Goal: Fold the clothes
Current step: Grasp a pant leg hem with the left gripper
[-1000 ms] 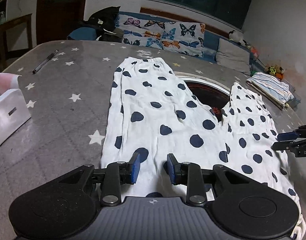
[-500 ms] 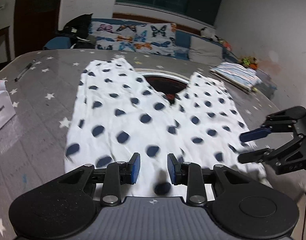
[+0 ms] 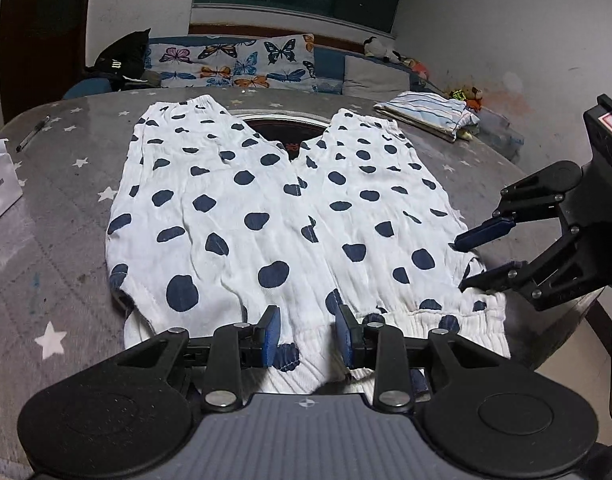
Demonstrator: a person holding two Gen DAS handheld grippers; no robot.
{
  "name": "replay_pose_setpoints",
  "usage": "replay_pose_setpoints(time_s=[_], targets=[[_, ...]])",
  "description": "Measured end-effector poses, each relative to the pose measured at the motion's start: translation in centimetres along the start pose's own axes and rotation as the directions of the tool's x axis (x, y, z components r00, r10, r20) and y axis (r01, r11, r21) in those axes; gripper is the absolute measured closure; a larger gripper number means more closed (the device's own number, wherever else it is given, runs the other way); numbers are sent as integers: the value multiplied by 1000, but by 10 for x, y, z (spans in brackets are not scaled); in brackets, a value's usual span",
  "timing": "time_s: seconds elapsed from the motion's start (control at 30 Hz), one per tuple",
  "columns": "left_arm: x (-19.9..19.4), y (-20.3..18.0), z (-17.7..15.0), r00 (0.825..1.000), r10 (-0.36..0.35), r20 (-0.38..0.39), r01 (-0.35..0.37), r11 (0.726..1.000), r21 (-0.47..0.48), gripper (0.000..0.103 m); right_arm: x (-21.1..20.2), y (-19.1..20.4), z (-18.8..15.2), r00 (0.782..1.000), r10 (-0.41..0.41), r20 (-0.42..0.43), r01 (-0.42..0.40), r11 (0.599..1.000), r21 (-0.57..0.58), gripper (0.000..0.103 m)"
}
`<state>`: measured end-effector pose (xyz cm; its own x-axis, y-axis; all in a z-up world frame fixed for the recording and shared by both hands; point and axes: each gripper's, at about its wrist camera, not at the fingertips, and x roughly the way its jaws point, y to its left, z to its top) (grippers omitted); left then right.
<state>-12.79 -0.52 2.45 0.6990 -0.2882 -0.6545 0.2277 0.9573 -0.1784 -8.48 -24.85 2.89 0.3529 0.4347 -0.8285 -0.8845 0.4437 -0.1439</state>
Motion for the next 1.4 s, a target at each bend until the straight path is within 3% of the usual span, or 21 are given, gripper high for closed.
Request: replay_pose_setpoints(time_s=[0.17, 0.63, 0.8, 0.9, 1.1, 1.4], targets=[[-5, -2, 8, 1000, 1, 27, -1, 1000, 6, 69, -6, -3, 4, 999, -11, 39, 10, 1000, 30, 59], [5, -6, 10, 999, 45, -21, -44, 999, 12, 65, 6, 6, 9, 996, 52, 71, -57, 996, 63, 59], [3, -13, 17, 999, 37, 2, -37, 999, 26, 59, -5, -3, 8, 993, 22, 114, -35, 993, 111, 59], [4, -18, 22, 1000, 28, 11, -28, 999, 30, 59, 1, -8, 5, 995, 20, 96, -34, 989, 141, 59], [6, -40, 28, 999, -42, 17, 40, 996, 74, 56, -5, -21, -5, 994, 25, 108, -47, 979, 201, 59], [15, -91, 25, 977, -214, -21, 214, 959, 187, 48, -21, -71, -22, 988, -109, 109, 61, 927, 370, 59]])
